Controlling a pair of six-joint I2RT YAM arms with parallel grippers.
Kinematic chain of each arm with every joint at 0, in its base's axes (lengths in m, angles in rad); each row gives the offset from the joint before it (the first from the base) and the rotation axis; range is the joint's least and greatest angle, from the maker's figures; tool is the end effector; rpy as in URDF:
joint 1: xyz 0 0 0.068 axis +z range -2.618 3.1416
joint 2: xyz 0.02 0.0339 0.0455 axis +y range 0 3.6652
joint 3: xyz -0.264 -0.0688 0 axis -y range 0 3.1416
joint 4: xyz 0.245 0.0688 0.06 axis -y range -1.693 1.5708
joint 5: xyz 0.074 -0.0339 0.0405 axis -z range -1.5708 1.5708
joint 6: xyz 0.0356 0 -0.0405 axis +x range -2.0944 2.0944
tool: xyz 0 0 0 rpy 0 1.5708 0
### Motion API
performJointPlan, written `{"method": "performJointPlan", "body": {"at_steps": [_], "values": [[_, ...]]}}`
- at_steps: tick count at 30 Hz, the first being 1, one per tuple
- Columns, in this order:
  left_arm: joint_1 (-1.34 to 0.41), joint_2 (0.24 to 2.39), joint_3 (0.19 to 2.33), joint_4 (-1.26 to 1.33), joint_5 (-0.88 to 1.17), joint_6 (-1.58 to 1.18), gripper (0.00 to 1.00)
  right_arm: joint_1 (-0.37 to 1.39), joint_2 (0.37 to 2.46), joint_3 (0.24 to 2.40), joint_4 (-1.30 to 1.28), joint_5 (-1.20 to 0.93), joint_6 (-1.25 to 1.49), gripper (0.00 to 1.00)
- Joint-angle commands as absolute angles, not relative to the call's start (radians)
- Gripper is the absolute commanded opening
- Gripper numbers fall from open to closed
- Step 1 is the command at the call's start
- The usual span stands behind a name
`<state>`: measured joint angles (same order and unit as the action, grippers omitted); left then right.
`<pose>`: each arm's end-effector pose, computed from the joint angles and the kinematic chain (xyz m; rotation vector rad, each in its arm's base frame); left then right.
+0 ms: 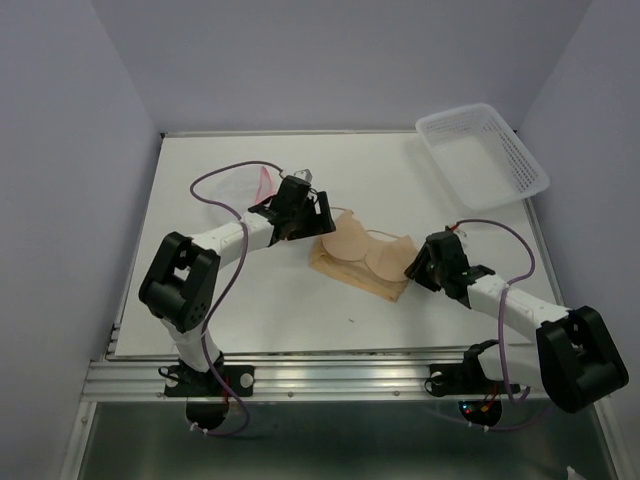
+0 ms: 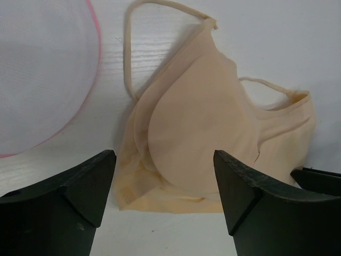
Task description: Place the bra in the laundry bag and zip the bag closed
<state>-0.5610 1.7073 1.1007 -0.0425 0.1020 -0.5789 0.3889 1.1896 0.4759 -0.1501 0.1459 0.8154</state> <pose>0.3186 -0.2045 0.2185 0.0380 2.3183 -0.7206 0.2030 0.0776 0.1605 0.5843 2.3857 0.3653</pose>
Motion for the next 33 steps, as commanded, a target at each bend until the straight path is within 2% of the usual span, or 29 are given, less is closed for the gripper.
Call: {"method": "performJointPlan", "body": {"at_steps": [1, 5, 7, 10, 12, 14, 16, 20, 23, 28, 29, 31, 33], "values": [[-0.561, 1.732, 1.098, -0.02, 0.107, -0.571, 0.78, 0.387, 1.177, 0.482, -0.092, 0.202, 0.822, 0.4], [-0.564, 1.746, 1.088, -0.008, 0.112, -0.566, 0.76, 0.387, 1.187, 0.488, -0.092, 0.213, 0.81, 0.38], [-0.568, 1.759, 1.091, -0.008, 0.114, -0.565, 0.71, 0.387, 1.207, 0.491, -0.092, 0.221, 0.805, 0.38], [-0.575, 1.779, 1.103, -0.008, 0.11, -0.566, 0.7, 0.387, 1.229, 0.495, -0.092, 0.215, 0.805, 0.36], [-0.578, 1.799, 1.108, -0.008, 0.11, -0.565, 0.65, 0.387, 1.232, 0.495, -0.087, 0.209, 0.804, 0.35], [-0.58, 1.813, 1.114, -0.008, 0.112, -0.565, 0.58, 0.387, 1.229, 0.494, -0.074, 0.201, 0.793, 0.29], [-0.58, 1.828, 1.114, -0.008, 0.115, -0.565, 0.57, 0.387, 1.224, 0.497, -0.069, 0.202, 0.788, 0.21], [-0.589, 1.851, 1.126, -0.008, 0.133, -0.565, 0.53, 0.387, 1.209, 0.517, -0.084, 0.195, 0.764, 0.13], [-0.604, 1.865, 1.138, 0.017, 0.138, -0.566, 0.48, 0.387, 1.193, 0.552, -0.142, 0.21, 0.743, 0.01], [-0.626, 1.865, 1.143, 0.018, 0.132, -0.583, 0.34, 0.387, 1.164, 0.644, -0.317, 0.302, 0.698, 0.01], [-0.629, 1.864, 1.141, 0.018, 0.132, -0.587, 0.29, 0.387, 1.161, 0.659, -0.339, 0.314, 0.692, 0.01], [-0.634, 1.859, 1.144, 0.02, 0.13, -0.598, 0.24, 0.387, 1.151, 0.702, -0.388, 0.331, 0.678, 0.01], [-0.64, 1.855, 1.144, 0.023, 0.123, -0.607, 0.24, 0.387, 1.141, 0.727, -0.414, 0.328, 0.666, 0.01]]}}
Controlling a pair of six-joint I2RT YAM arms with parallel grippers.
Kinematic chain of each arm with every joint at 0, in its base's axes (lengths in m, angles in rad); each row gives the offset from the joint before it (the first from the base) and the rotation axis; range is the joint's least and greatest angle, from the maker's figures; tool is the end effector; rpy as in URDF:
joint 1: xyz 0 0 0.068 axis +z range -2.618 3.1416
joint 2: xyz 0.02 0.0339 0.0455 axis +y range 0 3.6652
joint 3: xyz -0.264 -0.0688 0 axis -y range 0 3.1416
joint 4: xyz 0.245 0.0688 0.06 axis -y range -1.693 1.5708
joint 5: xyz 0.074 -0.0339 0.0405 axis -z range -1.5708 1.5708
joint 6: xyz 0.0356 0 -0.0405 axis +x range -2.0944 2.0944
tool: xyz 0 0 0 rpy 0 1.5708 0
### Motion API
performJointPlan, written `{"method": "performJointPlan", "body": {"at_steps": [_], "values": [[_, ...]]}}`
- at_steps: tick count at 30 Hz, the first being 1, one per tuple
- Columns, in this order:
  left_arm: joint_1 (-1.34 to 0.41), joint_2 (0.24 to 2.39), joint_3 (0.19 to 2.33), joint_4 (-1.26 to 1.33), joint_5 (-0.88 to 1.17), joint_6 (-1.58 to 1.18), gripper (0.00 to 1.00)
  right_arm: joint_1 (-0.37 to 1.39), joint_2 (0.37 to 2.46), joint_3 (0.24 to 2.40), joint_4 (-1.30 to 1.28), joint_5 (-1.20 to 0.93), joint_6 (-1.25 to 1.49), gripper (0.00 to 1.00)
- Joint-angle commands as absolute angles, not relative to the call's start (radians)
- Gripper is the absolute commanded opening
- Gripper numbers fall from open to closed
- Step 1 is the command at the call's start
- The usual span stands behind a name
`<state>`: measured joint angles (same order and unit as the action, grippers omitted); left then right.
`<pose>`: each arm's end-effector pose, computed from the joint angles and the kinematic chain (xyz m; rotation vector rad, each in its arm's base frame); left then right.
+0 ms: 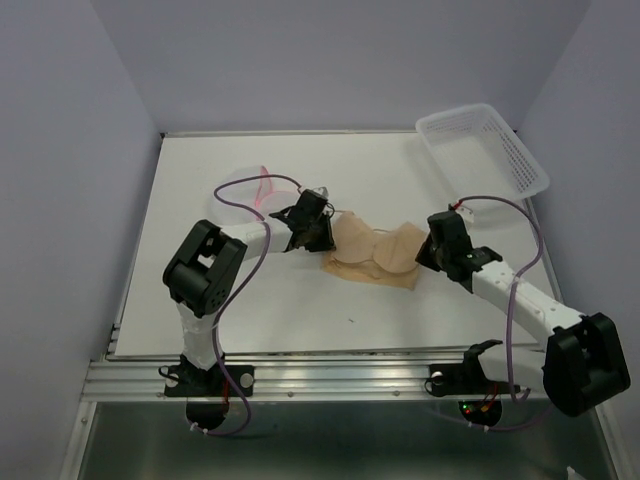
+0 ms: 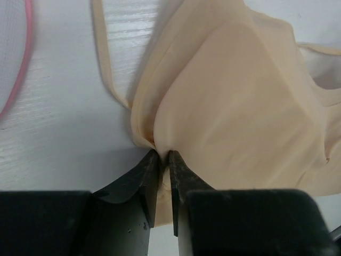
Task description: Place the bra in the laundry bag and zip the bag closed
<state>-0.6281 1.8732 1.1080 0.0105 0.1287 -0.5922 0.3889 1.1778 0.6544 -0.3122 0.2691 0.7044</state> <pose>0.3182 -0.2367 0.1642 0.1119 2.4412 -0.7341 0.2199 0.0799 0.2065 0.4950 2.3245 0.2007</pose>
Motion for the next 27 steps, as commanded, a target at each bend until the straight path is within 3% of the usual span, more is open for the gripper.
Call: {"method": "performJointPlan", "body": {"at_steps": [1, 12, 21, 27], "values": [[-0.644, 1.849, 1.143, 0.021, 0.118, -0.615, 0.22, 0.387, 1.131, 0.75, -0.438, 0.328, 0.663, 0.01], [-0.666, 1.812, 1.161, 0.028, 0.097, -0.638, 0.18, 0.43, 1.184, 0.931, -0.615, 0.451, 0.624, 0.01], [-0.698, 1.809, 1.19, 0.048, 0.098, -0.65, 0.09, 0.593, 1.356, 1.067, -0.707, 0.67, 0.689, 0.01], [-0.709, 1.825, 1.186, 0.077, 0.121, -0.661, 0.02, 0.672, 1.424, 1.155, -0.698, 0.675, 0.701, 0.02]]}}
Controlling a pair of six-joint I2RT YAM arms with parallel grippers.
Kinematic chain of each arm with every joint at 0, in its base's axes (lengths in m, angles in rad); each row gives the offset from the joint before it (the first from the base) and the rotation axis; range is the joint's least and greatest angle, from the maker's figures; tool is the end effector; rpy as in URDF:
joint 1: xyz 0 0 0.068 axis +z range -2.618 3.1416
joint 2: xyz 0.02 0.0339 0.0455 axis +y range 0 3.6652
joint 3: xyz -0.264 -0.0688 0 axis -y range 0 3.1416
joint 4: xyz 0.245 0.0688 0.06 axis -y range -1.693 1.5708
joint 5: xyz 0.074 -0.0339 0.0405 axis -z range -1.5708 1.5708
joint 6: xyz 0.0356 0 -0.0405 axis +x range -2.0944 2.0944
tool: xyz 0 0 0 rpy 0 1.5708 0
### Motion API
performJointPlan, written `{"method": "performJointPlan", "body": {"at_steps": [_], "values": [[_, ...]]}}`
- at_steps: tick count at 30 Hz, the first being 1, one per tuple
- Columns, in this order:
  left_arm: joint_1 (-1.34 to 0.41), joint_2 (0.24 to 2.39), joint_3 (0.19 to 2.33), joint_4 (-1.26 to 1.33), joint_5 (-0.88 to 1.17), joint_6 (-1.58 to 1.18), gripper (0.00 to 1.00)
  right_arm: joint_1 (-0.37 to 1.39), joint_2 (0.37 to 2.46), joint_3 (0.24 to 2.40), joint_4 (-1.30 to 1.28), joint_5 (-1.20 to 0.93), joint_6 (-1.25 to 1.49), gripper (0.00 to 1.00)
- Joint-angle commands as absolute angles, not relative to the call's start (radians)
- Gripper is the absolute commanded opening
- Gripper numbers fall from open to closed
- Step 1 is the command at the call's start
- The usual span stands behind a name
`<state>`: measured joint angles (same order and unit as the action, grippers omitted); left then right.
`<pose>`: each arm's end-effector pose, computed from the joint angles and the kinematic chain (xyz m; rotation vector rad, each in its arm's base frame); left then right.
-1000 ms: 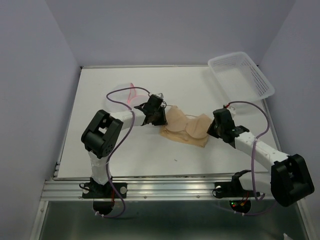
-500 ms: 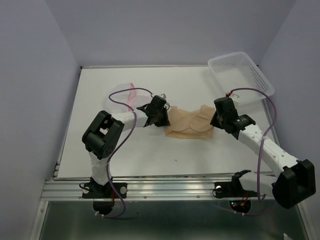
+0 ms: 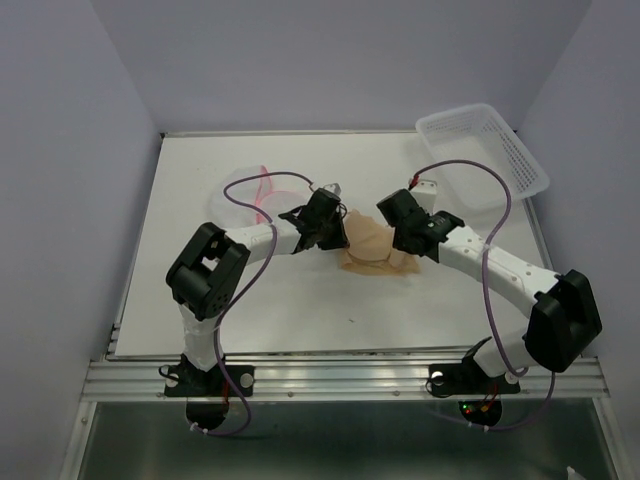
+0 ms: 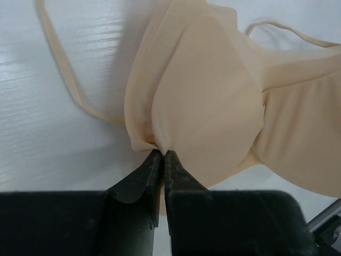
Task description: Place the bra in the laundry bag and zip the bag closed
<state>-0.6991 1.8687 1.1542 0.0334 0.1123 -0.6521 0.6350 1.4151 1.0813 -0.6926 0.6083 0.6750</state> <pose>0.3088 -0.2649 0.1818 0.1201 2.3859 -0.8167 0.2404 0.1519 0.2624 0.2526 2.3430 -0.1852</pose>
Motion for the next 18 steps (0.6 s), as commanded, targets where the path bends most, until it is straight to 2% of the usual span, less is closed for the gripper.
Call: {"method": "performJointPlan", "body": {"at_steps": [1, 15, 18], "values": [[-0.71, 1.83, 1.183, 0.08, 0.127, -0.664, 0.02, 0.672, 1.433, 1.161, -0.687, 0.643, 0.69, 0.02], [-0.712, 1.852, 1.154, 0.135, 0.179, -0.675, 0.0, 0.709, 1.563, 1.178, -0.42, 0.362, 0.621, 0.03], [-0.712, 1.853, 1.144, 0.143, 0.184, -0.683, 0.0, 0.709, 1.612, 1.193, -0.381, 0.315, 0.62, 0.12]]}}
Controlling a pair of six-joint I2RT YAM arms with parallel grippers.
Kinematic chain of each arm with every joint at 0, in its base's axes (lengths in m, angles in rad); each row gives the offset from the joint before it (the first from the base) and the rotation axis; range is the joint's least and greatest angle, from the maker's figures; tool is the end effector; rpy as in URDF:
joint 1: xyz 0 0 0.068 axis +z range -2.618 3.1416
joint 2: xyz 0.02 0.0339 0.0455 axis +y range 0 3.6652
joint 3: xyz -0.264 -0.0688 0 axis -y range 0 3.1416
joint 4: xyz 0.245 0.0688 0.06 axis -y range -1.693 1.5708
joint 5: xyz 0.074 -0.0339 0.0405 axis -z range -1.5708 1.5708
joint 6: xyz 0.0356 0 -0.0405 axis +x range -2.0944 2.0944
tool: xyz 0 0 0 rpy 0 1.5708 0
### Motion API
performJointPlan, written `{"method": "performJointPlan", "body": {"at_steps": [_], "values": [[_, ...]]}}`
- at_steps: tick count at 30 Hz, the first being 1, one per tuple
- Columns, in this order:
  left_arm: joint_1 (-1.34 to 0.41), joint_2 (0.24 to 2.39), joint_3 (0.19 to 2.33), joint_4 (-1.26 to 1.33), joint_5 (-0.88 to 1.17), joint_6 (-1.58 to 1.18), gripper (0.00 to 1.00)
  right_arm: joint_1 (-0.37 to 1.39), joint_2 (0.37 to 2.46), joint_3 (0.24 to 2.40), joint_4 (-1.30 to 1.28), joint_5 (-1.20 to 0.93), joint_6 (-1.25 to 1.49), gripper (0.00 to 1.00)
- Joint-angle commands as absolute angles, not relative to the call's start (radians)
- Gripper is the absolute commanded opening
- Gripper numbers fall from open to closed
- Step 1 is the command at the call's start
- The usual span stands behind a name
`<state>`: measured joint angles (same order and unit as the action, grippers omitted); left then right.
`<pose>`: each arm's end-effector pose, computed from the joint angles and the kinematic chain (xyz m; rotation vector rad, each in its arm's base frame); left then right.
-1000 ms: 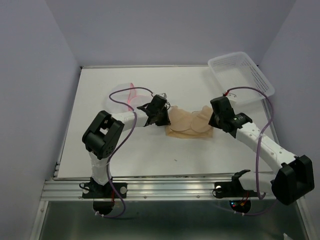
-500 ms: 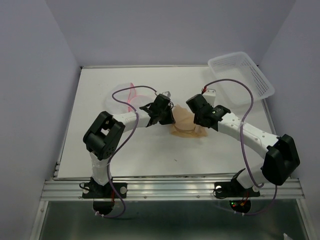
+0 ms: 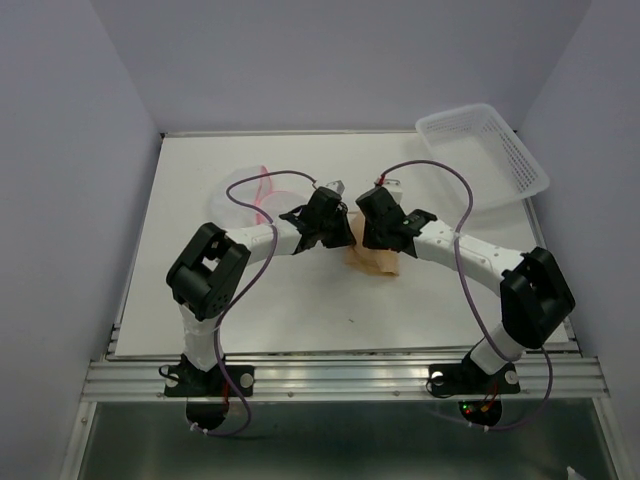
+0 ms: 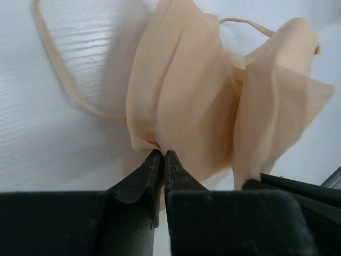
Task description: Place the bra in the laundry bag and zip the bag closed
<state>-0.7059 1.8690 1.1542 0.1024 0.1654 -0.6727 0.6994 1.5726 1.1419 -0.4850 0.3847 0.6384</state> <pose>0.3091 -0.2712 0.1879 0.1395 2.3362 -0.9222 0.2637 0.2044 0.2449 0.0854 2.3996 0.1388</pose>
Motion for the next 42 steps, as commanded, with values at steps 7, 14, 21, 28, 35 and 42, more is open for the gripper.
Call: {"method": "performJointPlan", "body": {"at_steps": [7, 14, 21, 28, 35, 42], "values": [[-0.712, 1.864, 1.134, 0.15, 0.184, -0.696, 0.0, 0.709, 1.648, 1.25, -0.334, 0.158, 0.562, 0.65], [-0.709, 1.861, 1.12, 0.163, 0.181, -0.709, 0.0, 0.709, 1.488, 1.233, -0.318, 0.161, 0.502, 0.86], [-0.706, 1.865, 1.128, 0.155, 0.184, -0.71, 0.0, 0.698, 1.372, 1.143, -0.33, 0.302, 0.485, 0.86], [-0.701, 1.867, 1.121, 0.153, 0.184, -0.706, 0.0, 0.64, 1.281, 1.031, -0.342, 0.333, 0.491, 0.53], [-0.701, 1.879, 1.124, 0.155, 0.201, -0.699, 0.0, 0.555, 1.342, 0.976, -0.342, 0.218, 0.508, 0.42], [-0.701, 1.893, 1.137, 0.152, 0.218, -0.689, 0.0, 0.555, 1.532, 0.988, -0.261, 0.127, 0.474, 0.39]]}}
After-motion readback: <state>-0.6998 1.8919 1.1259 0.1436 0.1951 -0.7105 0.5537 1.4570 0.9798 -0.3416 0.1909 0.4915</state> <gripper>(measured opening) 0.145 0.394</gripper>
